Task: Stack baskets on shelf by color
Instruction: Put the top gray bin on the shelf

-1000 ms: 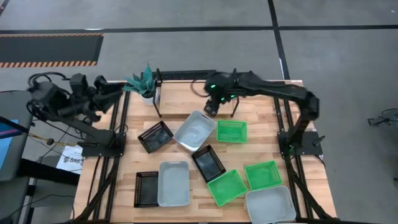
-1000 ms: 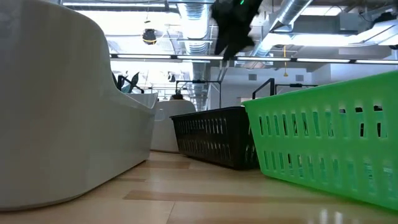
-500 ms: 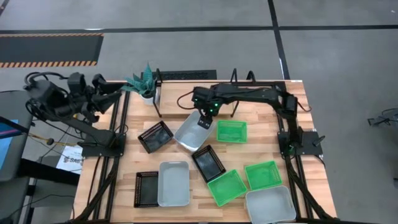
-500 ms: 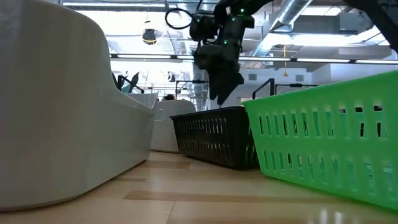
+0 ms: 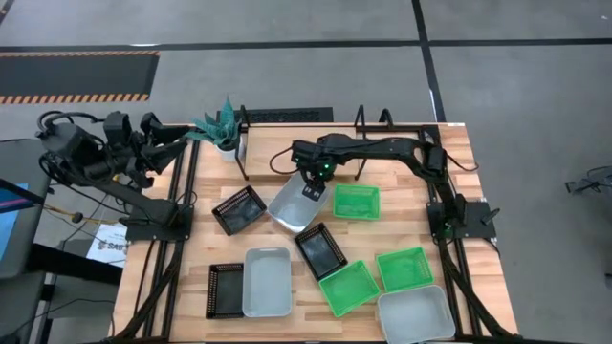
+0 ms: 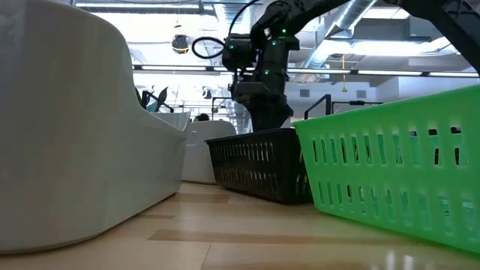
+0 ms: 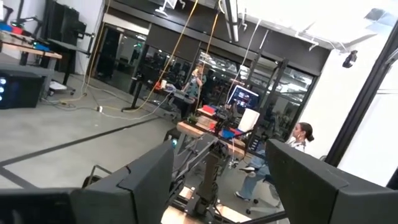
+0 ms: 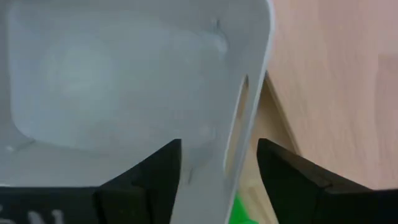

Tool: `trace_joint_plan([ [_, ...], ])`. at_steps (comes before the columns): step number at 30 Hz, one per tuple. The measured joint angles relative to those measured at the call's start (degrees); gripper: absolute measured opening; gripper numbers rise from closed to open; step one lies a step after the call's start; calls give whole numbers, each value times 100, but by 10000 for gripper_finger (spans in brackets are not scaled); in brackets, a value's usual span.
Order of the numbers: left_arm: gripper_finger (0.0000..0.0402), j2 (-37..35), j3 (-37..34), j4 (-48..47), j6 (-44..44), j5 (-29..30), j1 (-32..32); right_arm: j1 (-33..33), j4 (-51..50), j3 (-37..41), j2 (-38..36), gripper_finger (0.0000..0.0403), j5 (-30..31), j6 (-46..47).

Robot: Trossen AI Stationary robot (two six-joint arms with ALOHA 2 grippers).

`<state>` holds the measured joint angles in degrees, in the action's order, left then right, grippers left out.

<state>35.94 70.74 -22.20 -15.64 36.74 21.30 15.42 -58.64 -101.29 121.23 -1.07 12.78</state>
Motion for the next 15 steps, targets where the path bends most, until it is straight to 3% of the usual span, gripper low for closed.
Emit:
trace_joint_plan([
  [12, 244, 2, 0, -125, 0, 194, -2, 48, 80, 139, 4, 20, 106, 494],
  [15, 244, 2, 0, -124, 0, 193, -2, 34, 43, 139, 0, 11, 106, 505],
])
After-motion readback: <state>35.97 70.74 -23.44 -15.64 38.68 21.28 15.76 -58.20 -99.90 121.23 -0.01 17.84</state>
